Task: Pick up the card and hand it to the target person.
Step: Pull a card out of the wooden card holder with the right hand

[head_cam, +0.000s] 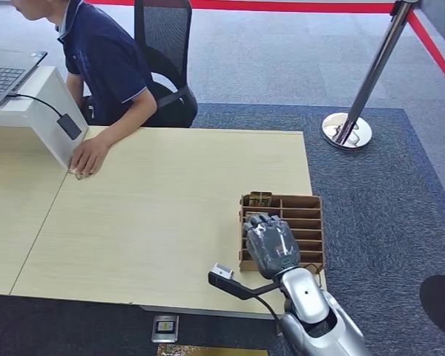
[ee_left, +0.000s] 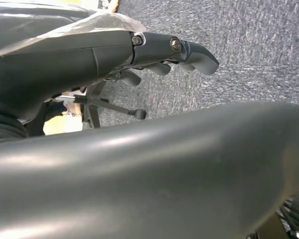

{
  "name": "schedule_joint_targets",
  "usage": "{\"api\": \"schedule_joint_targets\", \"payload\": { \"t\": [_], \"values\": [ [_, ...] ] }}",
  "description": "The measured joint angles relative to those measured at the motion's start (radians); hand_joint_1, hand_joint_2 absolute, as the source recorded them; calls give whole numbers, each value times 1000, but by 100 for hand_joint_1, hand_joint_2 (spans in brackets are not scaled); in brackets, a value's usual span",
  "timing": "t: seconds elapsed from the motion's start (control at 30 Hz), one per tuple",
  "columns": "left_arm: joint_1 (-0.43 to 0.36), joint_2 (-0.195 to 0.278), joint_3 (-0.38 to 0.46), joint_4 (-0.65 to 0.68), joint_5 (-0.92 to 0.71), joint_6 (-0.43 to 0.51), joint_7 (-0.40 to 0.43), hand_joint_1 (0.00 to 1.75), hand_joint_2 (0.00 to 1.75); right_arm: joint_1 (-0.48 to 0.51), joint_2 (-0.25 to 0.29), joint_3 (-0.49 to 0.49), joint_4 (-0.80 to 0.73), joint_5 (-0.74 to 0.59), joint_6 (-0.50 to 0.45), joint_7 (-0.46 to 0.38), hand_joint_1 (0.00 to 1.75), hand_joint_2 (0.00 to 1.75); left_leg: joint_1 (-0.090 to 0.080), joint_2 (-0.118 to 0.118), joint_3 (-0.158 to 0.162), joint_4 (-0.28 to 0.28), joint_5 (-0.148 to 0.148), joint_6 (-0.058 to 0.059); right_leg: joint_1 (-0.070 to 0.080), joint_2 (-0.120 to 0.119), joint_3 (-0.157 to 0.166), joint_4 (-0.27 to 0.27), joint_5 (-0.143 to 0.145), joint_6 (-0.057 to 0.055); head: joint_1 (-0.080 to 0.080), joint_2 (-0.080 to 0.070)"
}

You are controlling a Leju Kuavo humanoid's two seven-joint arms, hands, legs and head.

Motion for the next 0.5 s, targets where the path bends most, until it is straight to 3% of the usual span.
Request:
{"api": "schedule_joint_targets", "payload": {
  "t": [0.37, 0.5],
  "values": [
    [1, 0, 0, 0, -6, -1, 0, 0, 0, -2, 9, -25, 18, 9, -9, 15, 72, 175, 0, 0, 0, 0, 0, 0, 0, 0, 0, 0, 0, 0, 0, 0],
    [1, 0, 0, 0, -6, -1, 0, 0, 0, -1, 10, -32, 18, 13, -9, 16, 80, 175, 0, 0, 0, 0, 0, 0, 0, 0, 0, 0, 0, 0, 0, 0]
  ]
}}
